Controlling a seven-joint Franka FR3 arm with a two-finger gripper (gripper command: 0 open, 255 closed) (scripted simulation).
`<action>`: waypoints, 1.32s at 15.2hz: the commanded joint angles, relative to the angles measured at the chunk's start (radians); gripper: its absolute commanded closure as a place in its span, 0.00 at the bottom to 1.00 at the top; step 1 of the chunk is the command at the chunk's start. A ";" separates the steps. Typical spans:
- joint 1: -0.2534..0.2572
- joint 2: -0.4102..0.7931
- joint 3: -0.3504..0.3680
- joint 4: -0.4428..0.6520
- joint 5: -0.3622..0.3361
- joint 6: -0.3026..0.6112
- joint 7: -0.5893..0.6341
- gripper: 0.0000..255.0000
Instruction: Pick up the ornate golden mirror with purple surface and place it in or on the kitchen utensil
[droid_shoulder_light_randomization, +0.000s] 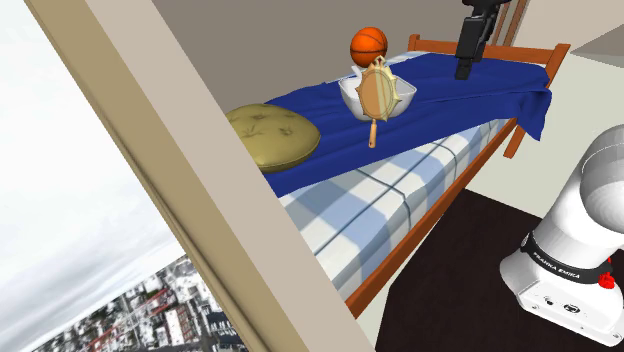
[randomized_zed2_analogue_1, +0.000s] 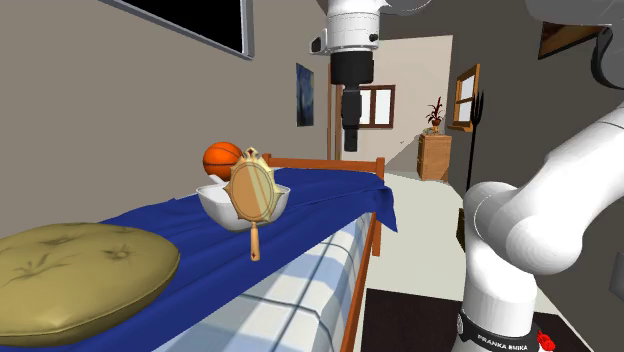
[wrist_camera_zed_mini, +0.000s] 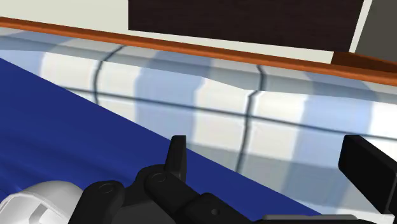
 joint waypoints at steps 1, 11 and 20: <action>0.000 0.000 0.000 0.000 0.000 0.000 0.000 0.00; -0.034 0.016 -0.142 -0.274 -0.034 0.589 -0.069 0.00; -0.016 0.208 -0.276 -0.351 -0.005 1.074 -0.157 0.00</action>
